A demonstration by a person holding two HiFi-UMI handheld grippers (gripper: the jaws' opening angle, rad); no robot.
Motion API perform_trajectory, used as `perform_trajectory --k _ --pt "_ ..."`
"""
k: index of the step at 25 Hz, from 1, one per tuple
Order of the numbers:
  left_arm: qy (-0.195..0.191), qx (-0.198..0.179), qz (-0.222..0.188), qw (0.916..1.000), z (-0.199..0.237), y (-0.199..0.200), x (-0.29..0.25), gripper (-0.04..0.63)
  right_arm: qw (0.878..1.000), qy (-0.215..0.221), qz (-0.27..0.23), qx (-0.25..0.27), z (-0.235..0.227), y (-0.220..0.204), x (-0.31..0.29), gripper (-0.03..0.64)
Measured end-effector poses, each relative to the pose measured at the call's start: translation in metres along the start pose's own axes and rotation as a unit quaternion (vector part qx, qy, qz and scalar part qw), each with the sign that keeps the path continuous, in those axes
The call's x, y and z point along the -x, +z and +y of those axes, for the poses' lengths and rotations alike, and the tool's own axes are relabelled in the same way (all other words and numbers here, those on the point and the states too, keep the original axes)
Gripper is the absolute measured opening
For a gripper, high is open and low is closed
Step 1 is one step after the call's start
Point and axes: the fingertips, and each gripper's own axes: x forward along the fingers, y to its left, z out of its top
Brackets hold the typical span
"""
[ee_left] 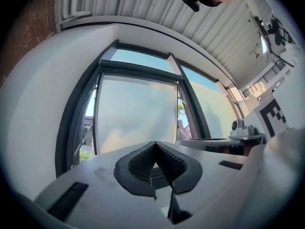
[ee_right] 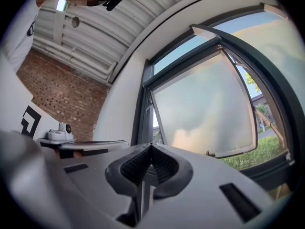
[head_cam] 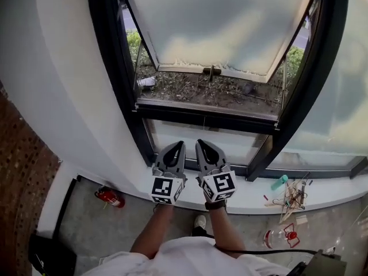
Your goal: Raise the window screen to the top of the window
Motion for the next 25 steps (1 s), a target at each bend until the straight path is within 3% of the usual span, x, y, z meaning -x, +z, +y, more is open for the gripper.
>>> perform_trajectory --k 4,8,13,16,19,25 --pt "0.041 -0.010 0.031 0.9986 0.029 -0.033 -0.063 0.000 1.000 0.012 0.017 -0.020 -0.054 -0.030 -0.041 0.002" --pt "0.034 -0.016 0.066 0.9971 0.035 -0.072 -0.113 0.000 0.997 0.060 0.042 -0.025 -0.087 -0.078 -0.066 0.002" --pt "0.026 -0.030 0.100 0.9942 0.046 -0.108 -0.149 0.000 0.995 0.036 0.073 -0.056 -0.122 -0.134 -0.085 0.002" --pt "0.028 -0.015 0.153 0.9877 0.058 -0.137 -0.165 0.000 0.994 0.017 0.093 -0.063 -0.136 -0.159 -0.091 0.002" --pt "-0.007 -0.010 0.197 0.9803 0.059 -0.160 -0.180 0.000 0.990 -0.012 0.113 -0.080 -0.152 -0.183 -0.096 0.002" --pt "-0.076 -0.066 0.233 0.9673 0.057 -0.176 -0.205 0.000 0.984 -0.036 0.157 -0.078 -0.167 -0.219 -0.110 0.002"
